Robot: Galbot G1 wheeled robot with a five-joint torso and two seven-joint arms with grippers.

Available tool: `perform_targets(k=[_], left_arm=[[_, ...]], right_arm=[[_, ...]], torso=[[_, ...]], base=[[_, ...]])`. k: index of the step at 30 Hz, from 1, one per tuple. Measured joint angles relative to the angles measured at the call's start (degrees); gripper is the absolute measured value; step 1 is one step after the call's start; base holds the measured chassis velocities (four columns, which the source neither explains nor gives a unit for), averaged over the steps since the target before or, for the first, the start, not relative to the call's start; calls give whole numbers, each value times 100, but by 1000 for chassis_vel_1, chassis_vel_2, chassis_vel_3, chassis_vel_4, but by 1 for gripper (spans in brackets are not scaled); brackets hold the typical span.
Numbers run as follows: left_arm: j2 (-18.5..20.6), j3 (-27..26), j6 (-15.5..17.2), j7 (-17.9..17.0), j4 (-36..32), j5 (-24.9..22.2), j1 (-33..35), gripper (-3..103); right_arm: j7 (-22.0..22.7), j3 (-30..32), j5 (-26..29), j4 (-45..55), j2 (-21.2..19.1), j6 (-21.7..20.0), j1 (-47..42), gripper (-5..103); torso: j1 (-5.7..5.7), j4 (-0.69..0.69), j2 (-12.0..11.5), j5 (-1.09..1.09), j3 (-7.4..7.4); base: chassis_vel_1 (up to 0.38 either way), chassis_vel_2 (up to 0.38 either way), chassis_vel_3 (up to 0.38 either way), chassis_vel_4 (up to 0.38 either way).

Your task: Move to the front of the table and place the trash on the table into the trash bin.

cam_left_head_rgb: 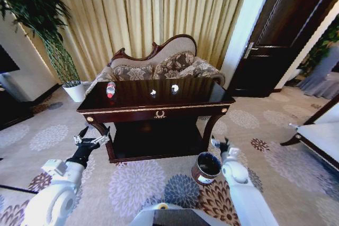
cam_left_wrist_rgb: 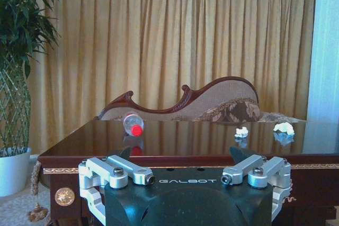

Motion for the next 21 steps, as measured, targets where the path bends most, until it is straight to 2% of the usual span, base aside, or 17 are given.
perform_targets(k=[5,7,13,21], left_arm=[[1,-10,-8,-2,-18,-5,-3,100],[-2,-30,-16,-2,-29,-9,4,100],[-14,-90,-21,-2,-54,-31,18,100],[6,-201,73,-40,-109,-112,18,100]], right_arm=[[-61,-47,280,938,-167,-243,-115,100],[-268,-31,330,1244,-244,-391,-189,100],[-617,11,326,1345,-315,-398,-320,100],[-680,3,307,1411,-307,-454,-387,100]], torso=[[0,-1,0,1,0],[0,-2,0,2,0],[0,-1,0,2,0],[-1,-1,1,2,-1]], base=[[0,0,0,0],[0,0,0,0],[0,0,0,0],[-18,14,11,-14]])
